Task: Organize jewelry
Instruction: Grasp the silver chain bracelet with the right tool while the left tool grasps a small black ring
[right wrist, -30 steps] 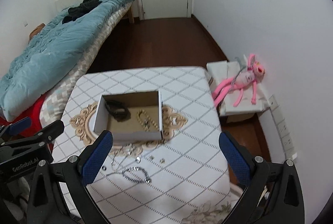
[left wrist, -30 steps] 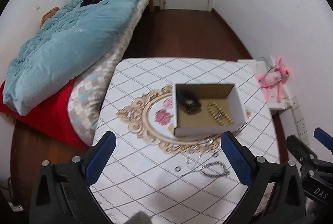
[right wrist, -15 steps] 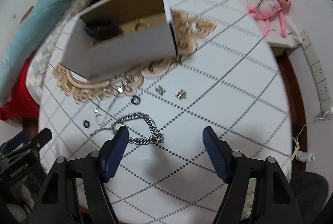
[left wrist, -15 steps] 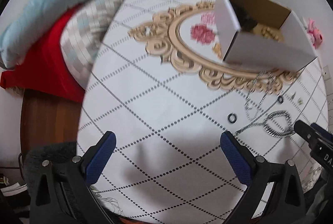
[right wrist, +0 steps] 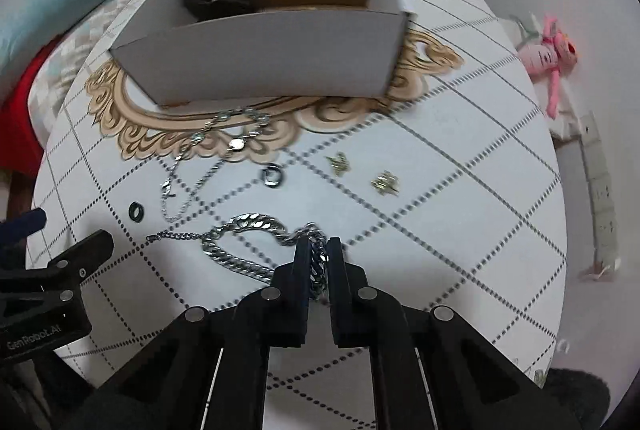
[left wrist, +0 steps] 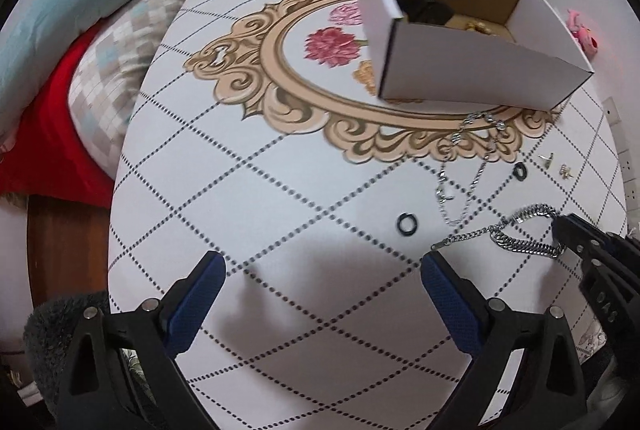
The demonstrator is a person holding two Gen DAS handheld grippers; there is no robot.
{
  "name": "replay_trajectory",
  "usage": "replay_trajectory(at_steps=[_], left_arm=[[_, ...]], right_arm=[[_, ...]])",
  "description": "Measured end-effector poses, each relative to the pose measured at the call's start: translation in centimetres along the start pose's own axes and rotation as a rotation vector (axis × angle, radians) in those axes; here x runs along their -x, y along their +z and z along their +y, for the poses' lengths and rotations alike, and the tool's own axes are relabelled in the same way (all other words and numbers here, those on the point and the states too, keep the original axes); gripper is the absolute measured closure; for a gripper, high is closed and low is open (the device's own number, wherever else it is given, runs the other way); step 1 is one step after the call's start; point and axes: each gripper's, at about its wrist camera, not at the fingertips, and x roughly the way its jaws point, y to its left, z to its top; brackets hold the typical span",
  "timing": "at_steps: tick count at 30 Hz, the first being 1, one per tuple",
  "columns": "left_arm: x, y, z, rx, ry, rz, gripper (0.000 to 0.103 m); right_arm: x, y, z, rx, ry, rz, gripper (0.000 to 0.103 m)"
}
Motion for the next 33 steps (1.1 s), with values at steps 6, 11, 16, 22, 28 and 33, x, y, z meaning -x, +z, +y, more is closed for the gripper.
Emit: replay_trajectory(at_steps=[6,11,16,22,28,33], left_arm=[[-0.2,0.5,-1.1,-0.011,-0.02,-0.002,0.004],[-0.5,0.7,-2.7,-0.037,-0.024,0.001,0.022],[-0.8,0.5,-4.1,-0.07,-0.034,0.015,0.056],[-0.4,0.5,-5.0,-0.089,-0.067,0.009,0.092],[-0.1,0.8,-4.6,-0.083,-0.072,-0.014,0.093],[1.7,1.1,-3.8,-0.077,-0.093,-0.054,0.093]], right_arm=[[1.5,-0.5,-5.0,-0.111,0.006,-0.008,0.095],[1.7,-0.9,-7.1,-0.171,-0.001,-0.003,0.095],[1.3,-0.2,-8.0,-0.194,0.004,0.005,0.095],[1.2,-0.1,-7.7,-0.194,0.012,0.0,0.095],[2.7,0.0,-6.7,-0.184,0.052,-0.024,0.095],[5.2,0.7,-5.5,-0.161,0.095,-0.067,0.095]])
